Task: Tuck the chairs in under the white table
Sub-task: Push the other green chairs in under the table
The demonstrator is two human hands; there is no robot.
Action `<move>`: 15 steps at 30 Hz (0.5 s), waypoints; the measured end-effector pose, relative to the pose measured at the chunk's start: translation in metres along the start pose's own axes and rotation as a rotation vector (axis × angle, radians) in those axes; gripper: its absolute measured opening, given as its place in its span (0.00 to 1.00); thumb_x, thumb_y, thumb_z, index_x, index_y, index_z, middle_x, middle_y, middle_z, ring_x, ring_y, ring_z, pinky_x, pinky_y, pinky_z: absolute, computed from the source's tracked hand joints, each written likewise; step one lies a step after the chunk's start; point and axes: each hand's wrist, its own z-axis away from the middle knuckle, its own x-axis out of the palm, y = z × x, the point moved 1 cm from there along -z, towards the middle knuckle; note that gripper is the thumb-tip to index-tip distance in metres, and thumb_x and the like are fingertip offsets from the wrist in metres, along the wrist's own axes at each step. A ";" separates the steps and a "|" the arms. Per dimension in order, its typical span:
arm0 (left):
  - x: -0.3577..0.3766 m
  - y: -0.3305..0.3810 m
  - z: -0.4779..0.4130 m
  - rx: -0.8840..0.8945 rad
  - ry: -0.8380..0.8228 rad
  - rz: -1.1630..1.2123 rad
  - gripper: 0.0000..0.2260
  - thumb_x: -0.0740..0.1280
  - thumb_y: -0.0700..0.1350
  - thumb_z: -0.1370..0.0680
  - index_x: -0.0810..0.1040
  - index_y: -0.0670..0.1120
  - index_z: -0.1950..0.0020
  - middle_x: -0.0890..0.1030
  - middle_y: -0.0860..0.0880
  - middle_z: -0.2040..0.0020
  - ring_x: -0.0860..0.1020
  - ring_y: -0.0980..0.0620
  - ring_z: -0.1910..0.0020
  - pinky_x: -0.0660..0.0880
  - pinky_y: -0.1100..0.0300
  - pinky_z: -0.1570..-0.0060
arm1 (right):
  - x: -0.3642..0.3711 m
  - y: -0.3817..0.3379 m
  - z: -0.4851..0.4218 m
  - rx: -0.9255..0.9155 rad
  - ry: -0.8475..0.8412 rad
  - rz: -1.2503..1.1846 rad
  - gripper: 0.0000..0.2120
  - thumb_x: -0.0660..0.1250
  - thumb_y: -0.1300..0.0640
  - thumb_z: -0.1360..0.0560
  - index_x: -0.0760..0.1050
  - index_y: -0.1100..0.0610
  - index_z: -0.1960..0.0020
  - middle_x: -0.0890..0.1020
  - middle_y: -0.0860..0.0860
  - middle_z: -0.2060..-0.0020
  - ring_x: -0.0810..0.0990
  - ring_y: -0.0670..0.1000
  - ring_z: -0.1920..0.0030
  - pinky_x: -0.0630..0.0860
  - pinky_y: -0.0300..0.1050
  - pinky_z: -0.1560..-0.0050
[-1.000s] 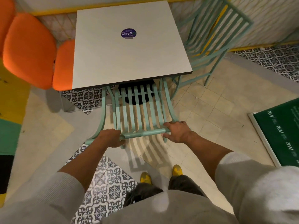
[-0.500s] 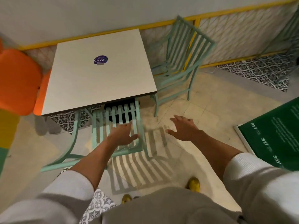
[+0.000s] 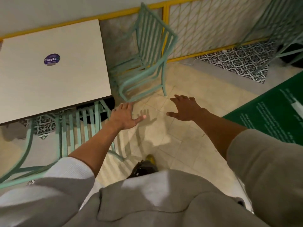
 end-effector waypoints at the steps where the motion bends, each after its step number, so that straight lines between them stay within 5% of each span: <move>1: -0.003 0.007 -0.015 0.010 -0.008 -0.019 0.53 0.48 0.83 0.27 0.54 0.48 0.14 0.58 0.45 0.14 0.55 0.42 0.15 0.60 0.34 0.21 | 0.000 0.012 -0.005 0.011 -0.005 -0.005 0.44 0.57 0.27 0.21 0.55 0.52 0.15 0.57 0.54 0.15 0.58 0.59 0.17 0.59 0.66 0.22; 6: -0.006 0.040 -0.092 0.015 -0.140 -0.098 0.50 0.51 0.80 0.24 0.51 0.47 0.13 0.49 0.45 0.12 0.47 0.43 0.14 0.51 0.36 0.18 | -0.002 0.082 -0.041 0.049 -0.054 -0.019 0.45 0.58 0.26 0.21 0.53 0.52 0.14 0.53 0.54 0.14 0.54 0.60 0.16 0.57 0.68 0.21; 15: -0.041 0.100 -0.213 -0.089 -0.025 0.188 0.43 0.61 0.70 0.19 0.50 0.47 0.13 0.56 0.45 0.14 0.55 0.43 0.15 0.58 0.39 0.20 | -0.090 0.186 -0.163 -0.053 -0.100 0.080 0.46 0.59 0.26 0.21 0.51 0.50 0.14 0.52 0.53 0.14 0.53 0.59 0.16 0.54 0.66 0.20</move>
